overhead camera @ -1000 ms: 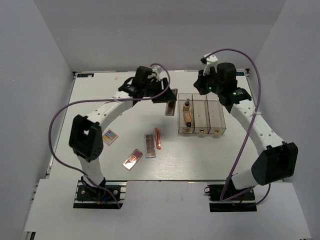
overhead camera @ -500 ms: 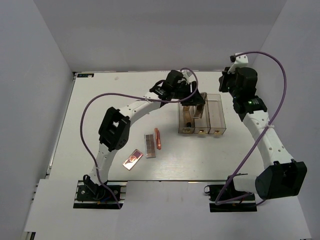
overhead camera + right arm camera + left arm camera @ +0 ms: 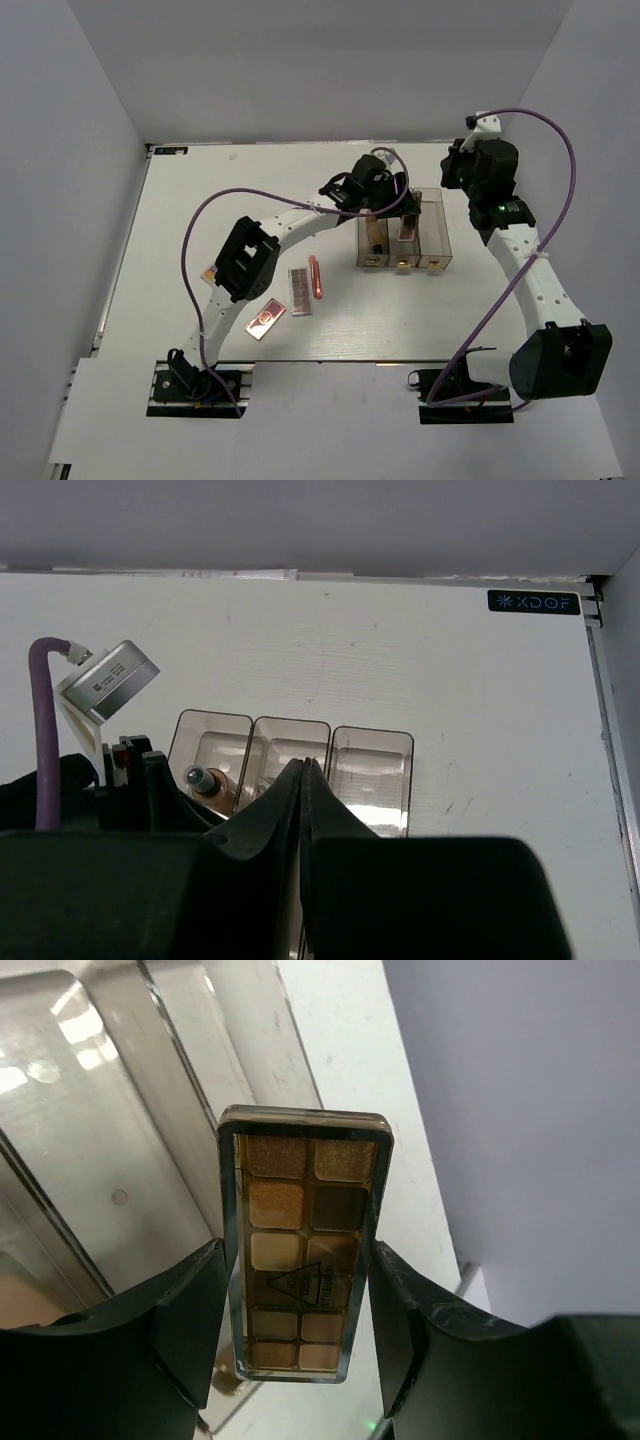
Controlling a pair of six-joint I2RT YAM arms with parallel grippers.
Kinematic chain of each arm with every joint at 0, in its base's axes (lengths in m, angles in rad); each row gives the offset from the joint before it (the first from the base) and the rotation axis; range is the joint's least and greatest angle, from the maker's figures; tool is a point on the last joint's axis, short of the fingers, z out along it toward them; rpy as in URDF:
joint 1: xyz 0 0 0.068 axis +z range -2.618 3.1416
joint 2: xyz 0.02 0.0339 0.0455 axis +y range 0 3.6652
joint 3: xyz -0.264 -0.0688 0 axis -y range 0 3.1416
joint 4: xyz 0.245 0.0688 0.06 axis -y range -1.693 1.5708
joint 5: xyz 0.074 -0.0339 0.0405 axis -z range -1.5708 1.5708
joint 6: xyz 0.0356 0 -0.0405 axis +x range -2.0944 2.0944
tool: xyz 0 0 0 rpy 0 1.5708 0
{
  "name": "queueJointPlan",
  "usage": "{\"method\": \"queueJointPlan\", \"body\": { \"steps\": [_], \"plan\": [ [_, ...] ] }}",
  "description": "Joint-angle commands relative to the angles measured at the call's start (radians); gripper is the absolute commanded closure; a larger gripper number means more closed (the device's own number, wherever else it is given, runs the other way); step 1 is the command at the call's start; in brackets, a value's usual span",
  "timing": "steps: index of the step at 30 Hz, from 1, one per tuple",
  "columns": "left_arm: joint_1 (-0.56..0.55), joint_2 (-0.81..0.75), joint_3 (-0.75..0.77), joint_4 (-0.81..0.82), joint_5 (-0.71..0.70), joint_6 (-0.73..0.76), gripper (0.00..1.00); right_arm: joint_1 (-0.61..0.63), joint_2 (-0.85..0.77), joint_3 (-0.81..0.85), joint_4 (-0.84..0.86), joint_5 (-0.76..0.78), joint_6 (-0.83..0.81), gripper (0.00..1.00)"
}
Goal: Organize the makeup
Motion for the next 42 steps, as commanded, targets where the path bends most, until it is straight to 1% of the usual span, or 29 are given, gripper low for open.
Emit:
{"method": "queueJointPlan", "body": {
  "steps": [1,5,6,11,12,14,15,18,21,24,33,36,38,39,40,41,42],
  "plan": [
    [-0.007,-0.009,0.052,-0.003,-0.101,0.020,0.67,-0.010,-0.041,-0.014,0.056,-0.017,0.016,0.95],
    [-0.007,0.005,0.062,-0.009,-0.142,0.035,0.64,-0.013,-0.045,-0.024,0.059,-0.017,0.017,0.95],
    [-0.007,0.009,0.069,-0.012,-0.147,0.037,0.63,-0.018,-0.044,-0.024,0.059,-0.047,0.016,0.95],
    [-0.007,0.037,0.084,-0.015,-0.152,0.044,0.58,-0.019,-0.048,-0.030,0.063,-0.058,0.019,0.94],
    [-0.007,0.039,0.085,-0.017,-0.152,0.044,0.53,-0.018,-0.048,-0.032,0.064,-0.061,0.019,0.94],
    [-0.007,0.042,0.085,-0.020,-0.153,0.044,0.48,-0.022,-0.048,-0.037,0.066,-0.064,0.019,0.94],
    [-0.007,0.043,0.087,-0.023,-0.153,0.044,0.43,-0.021,-0.048,-0.040,0.067,-0.069,0.019,0.93],
    [-0.007,0.043,0.087,-0.027,-0.153,0.046,0.36,-0.022,-0.050,-0.041,0.066,-0.075,0.021,0.92],
    [-0.007,0.043,0.087,-0.027,-0.153,0.046,0.34,-0.026,-0.050,-0.041,0.069,-0.075,0.022,0.92],
    [-0.007,0.043,0.085,-0.030,-0.153,0.044,0.29,-0.024,-0.050,-0.043,0.069,-0.078,0.022,0.92],
    [-0.007,0.032,0.089,-0.026,-0.147,0.040,0.28,-0.024,-0.058,-0.049,0.067,-0.089,0.022,0.91],
    [-0.007,0.013,0.090,0.000,-0.130,0.035,0.30,-0.024,-0.062,-0.047,0.066,-0.104,0.019,0.90],
    [-0.017,-0.004,0.095,0.026,-0.119,0.037,0.35,-0.026,-0.068,-0.049,0.063,-0.159,0.001,0.87],
    [-0.017,-0.030,0.095,0.034,-0.110,0.038,0.37,-0.024,-0.076,-0.050,0.056,-0.190,-0.039,0.86],
    [-0.017,-0.044,0.095,0.034,-0.112,0.043,0.40,-0.026,-0.082,-0.049,0.053,-0.276,-0.058,0.85],
    [-0.017,-0.056,0.093,0.030,-0.113,0.055,0.46,-0.027,-0.100,-0.060,0.053,-0.330,-0.070,0.85],
    [-0.017,-0.075,0.090,0.023,-0.112,0.066,0.50,-0.033,-0.113,-0.067,0.056,-0.387,-0.122,0.85]
  ]
}}
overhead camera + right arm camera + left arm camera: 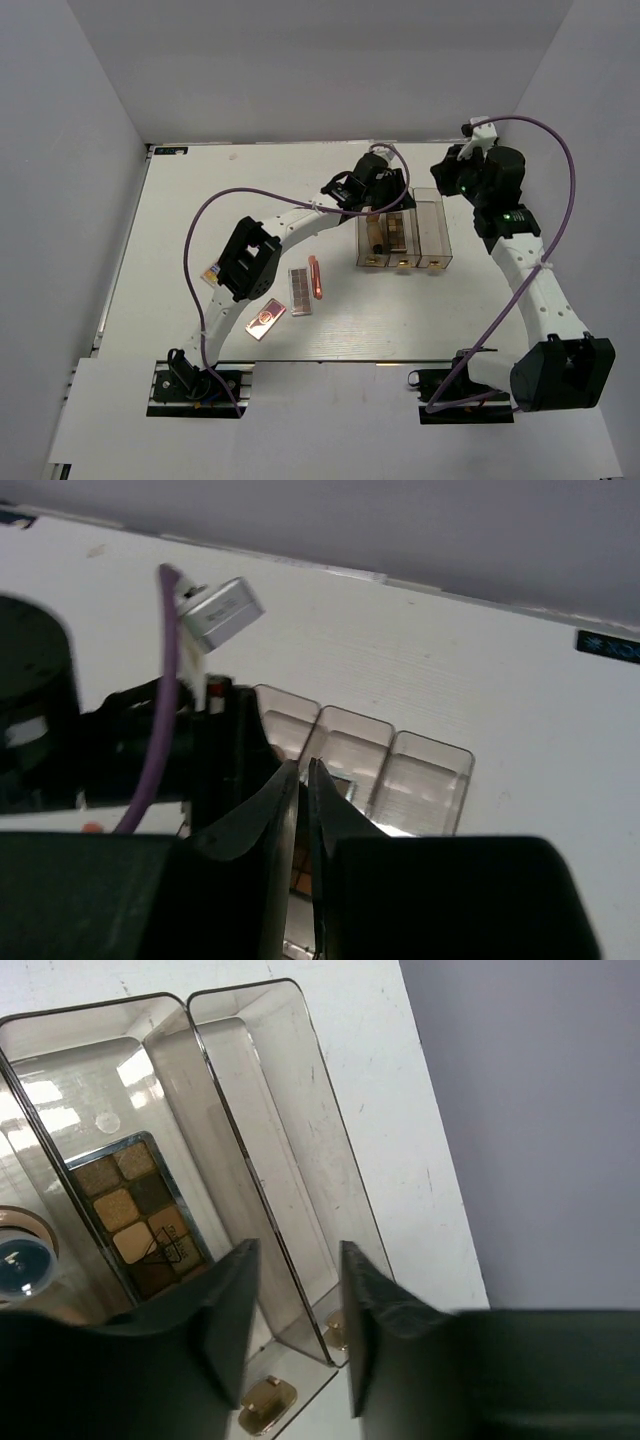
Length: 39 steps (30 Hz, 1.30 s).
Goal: Organize the makeup
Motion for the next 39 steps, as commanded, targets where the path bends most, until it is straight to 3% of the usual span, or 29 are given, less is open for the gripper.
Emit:
{"method": "queueJointPlan", "body": {
  "steps": [1,2,5,10,13,18,19,22,26,30,34,39],
  "plan": [
    [-0.009,-0.143,0.034,0.002,0.009,0.040,0.55,-0.009,-0.075,-0.028,0.052,-0.285,-0.102,0.85],
    [-0.009,-0.167,0.013,-0.010,0.005,0.060,0.63,-0.010,-0.105,-0.057,0.066,-0.338,-0.111,0.81],
    [-0.009,-0.284,-0.108,-0.032,-0.015,0.083,0.73,-0.007,-0.133,-0.080,0.109,-0.525,-0.154,0.65],
    [0.020,-0.532,-0.418,-0.052,-0.086,0.079,0.75,0.000,-0.072,0.007,-0.058,-0.783,-0.235,0.56],
    [0.031,-0.704,-0.573,-0.125,-0.219,0.088,0.71,0.025,-0.021,0.064,-0.193,-0.822,-0.309,0.53],
    [0.075,-0.972,-0.783,-0.303,-0.434,0.019,0.54,0.138,0.036,0.077,-0.343,-0.713,-0.395,0.54],
    [0.075,-1.012,-0.814,-0.352,-0.461,-0.016,0.46,0.184,0.065,0.087,-0.365,-0.693,-0.404,0.54],
    [0.098,-1.163,-0.924,-0.465,-0.547,-0.102,0.33,0.308,0.138,0.106,-0.434,-0.595,-0.410,0.56],
    [0.108,-1.342,-1.013,-0.621,-0.635,-0.234,0.24,0.501,0.269,0.147,-0.478,-0.428,-0.387,0.58],
    [0.108,-1.505,-1.072,-0.771,-0.705,-0.361,0.21,0.612,0.457,0.262,-0.560,-0.301,-0.270,0.58],
    [0.108,-1.628,-1.092,-0.839,-0.724,-0.429,0.21,0.688,0.595,0.342,-0.577,-0.271,-0.179,0.53],
    [0.108,-1.637,-1.072,-0.928,-0.727,-0.470,0.20,0.743,0.709,0.425,-0.589,-0.259,-0.084,0.30]
  ]
}}
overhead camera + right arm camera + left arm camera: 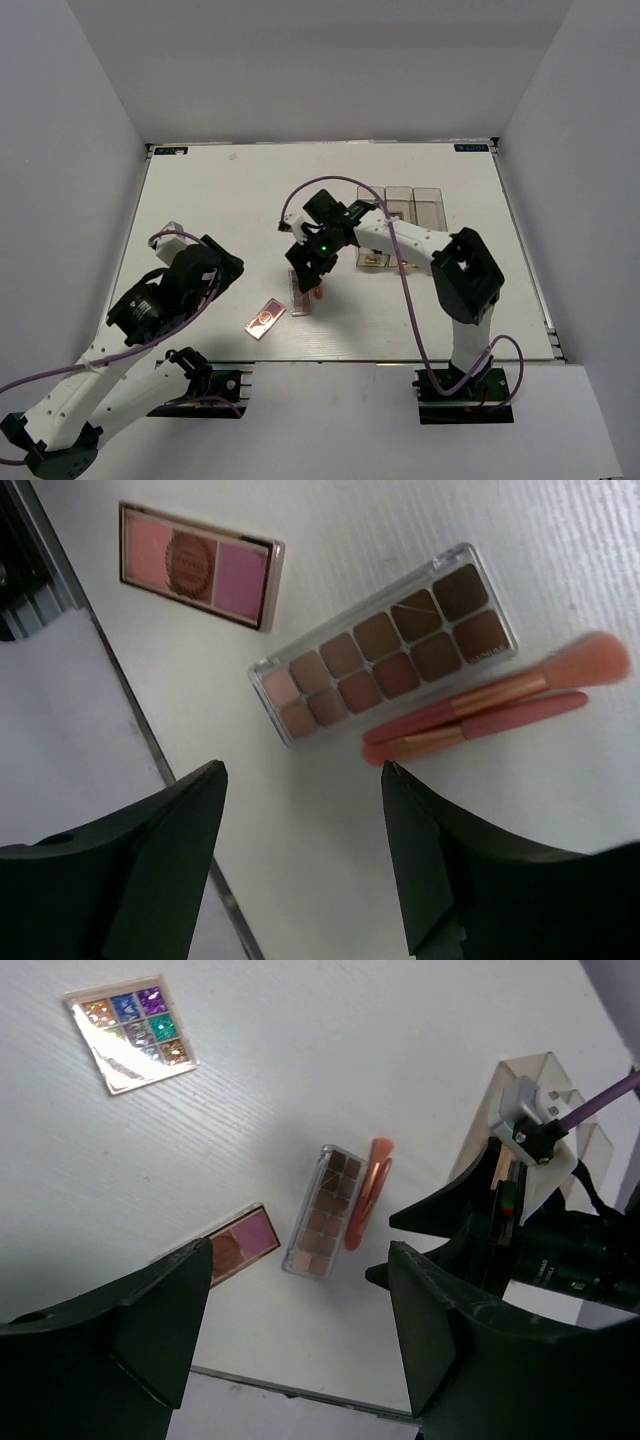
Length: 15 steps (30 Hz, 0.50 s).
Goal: Organize the makeup
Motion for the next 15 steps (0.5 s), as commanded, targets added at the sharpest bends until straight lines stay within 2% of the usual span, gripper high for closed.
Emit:
{"method": "queueJointPlan", "body": {
  "steps": [1,3,8,15],
  "plan": [
    [0.003,0.016,0.018,-0.093,-0.031,-0.062,0.19,0.018,0.038,0.081,-0.028,0.030,0.114,0.27],
    [0.003,0.016,0.021,-0.101,-0.031,-0.065,0.19,0.034,0.050,0.083,-0.007,0.063,0.152,0.21],
    [0.003,0.022,0.013,-0.090,-0.027,-0.065,0.19,0.066,0.090,0.120,0.015,0.179,0.288,0.20],
    [0.003,0.041,0.018,-0.092,-0.023,-0.065,0.19,0.098,0.174,0.201,0.029,0.258,0.378,0.18]
  ]
}}
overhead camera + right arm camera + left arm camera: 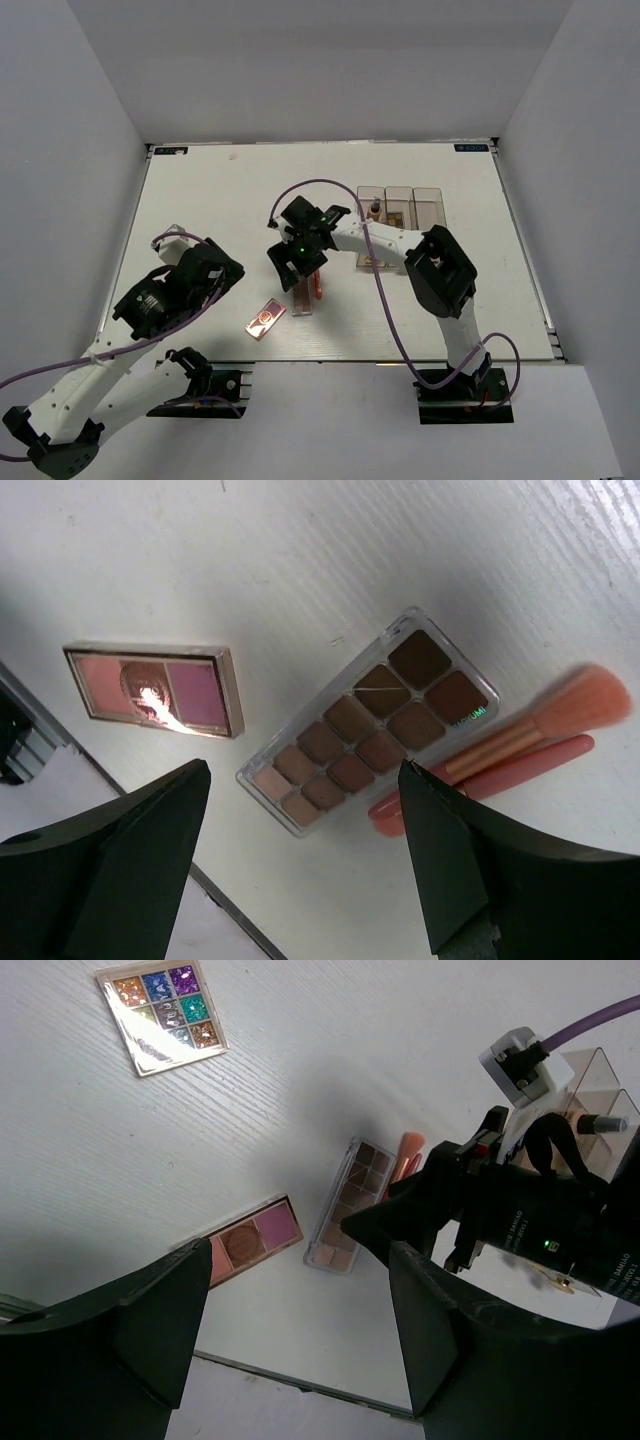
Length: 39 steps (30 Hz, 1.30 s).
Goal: Organize the makeup
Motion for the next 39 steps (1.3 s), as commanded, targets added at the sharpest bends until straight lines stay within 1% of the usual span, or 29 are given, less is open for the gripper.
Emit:
{"method": "queueJointPlan", "body": {
  "steps": [1,2,6,13,22,26,27,31,39],
  "plan": [
    [0.003,0.003,0.016,-0.016,-0.021,-0.014,0.19,0.015,0.023,0.054,0.013,0.065,0.085,0.18],
    [0.003,0.003,0.015,-0.016,-0.020,-0.015,0.19,0.023,0.028,0.056,0.014,0.097,0.094,0.18],
    [0.003,0.000,0.010,-0.018,-0.017,-0.024,0.19,0.029,0.042,0.062,0.003,0.145,0.122,0.18],
    [0.003,0.003,0.001,-0.010,-0.018,-0.029,0.19,0.043,0.031,0.056,-0.009,0.233,0.126,0.16],
    [0.003,0.013,0.010,-0.015,-0.024,-0.029,0.19,0.055,0.077,0.091,-0.027,0.265,0.151,0.13],
    [0.003,0.003,0.013,-0.026,-0.026,-0.033,0.19,0.057,0.094,0.108,-0.027,0.265,0.159,0.13],
    [0.003,0.002,0.015,-0.029,-0.026,-0.035,0.18,0.061,0.095,0.116,-0.029,0.301,0.159,0.13],
    [0.003,-0.006,0.015,-0.035,-0.027,-0.043,0.19,0.066,0.098,0.113,-0.032,0.335,0.168,0.14],
    [0.003,-0.015,0.003,-0.033,-0.027,-0.050,0.18,0.066,0.095,0.097,-0.032,0.342,0.166,0.14]
  ]
}}
